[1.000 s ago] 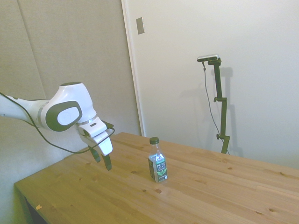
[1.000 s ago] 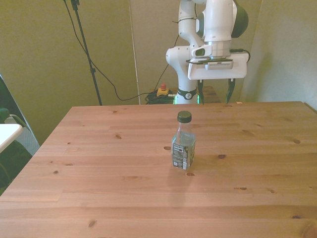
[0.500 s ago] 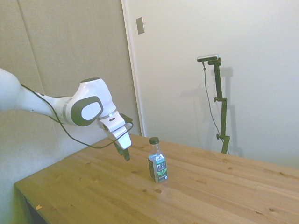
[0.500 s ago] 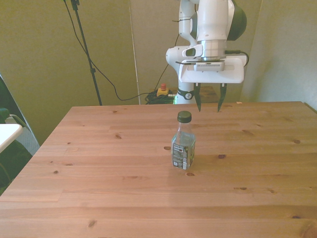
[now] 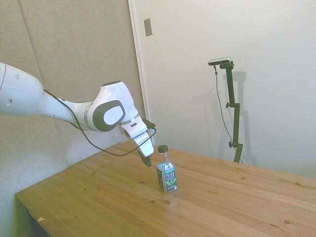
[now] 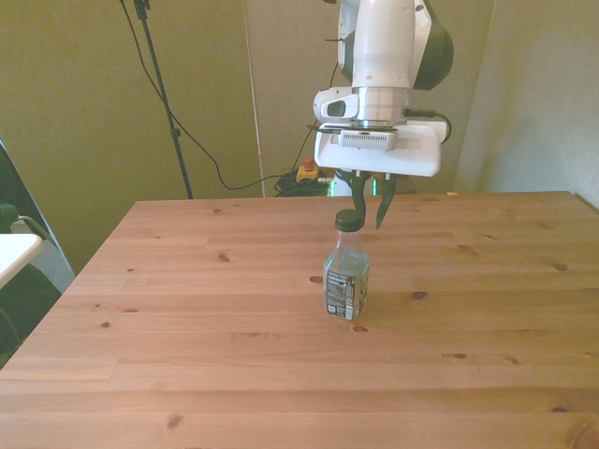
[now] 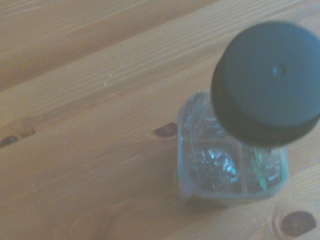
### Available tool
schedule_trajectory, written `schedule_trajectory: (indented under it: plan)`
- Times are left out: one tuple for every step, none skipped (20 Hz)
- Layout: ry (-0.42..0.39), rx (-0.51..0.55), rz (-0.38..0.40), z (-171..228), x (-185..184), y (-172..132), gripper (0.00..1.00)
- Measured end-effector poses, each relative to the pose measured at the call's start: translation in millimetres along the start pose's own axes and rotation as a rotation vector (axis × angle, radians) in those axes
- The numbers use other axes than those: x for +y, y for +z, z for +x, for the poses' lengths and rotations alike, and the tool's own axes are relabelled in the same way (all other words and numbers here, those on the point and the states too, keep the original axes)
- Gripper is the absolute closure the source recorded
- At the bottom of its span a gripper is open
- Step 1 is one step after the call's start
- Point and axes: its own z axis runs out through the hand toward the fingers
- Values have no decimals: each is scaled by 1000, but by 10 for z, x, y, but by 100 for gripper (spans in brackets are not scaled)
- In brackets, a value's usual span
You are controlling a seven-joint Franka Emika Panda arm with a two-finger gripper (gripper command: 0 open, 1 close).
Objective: Knock down the bottle
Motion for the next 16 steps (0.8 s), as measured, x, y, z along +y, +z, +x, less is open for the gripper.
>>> schedule_trajectory:
  plan:
    - [8,3,3,46,-46,7,100]
    - [17,6,7,94,-100,16,100]
    - [26,10,11,140,-159,23,100]
    - [35,14,16,189,-223,26,100]
    - [47,19,21,250,-291,27,100]
    - [60,25,25,321,-360,27,100]
    - [72,30,25,396,-426,40,100]
    - [83,36,24,480,-490,62,100]
    - [95,44,24,565,-556,100,100]
    - [105,51,23,648,-621,152,100]
    - [114,58,20,731,-681,218,100]
    - [123,64,18,808,-736,285,100]
    - [130,71,15,880,-784,349,100]
    - [138,77,12,947,-824,414,100]
    - [145,81,9,1006,-861,475,100]
    - [152,84,7,1057,-891,530,100]
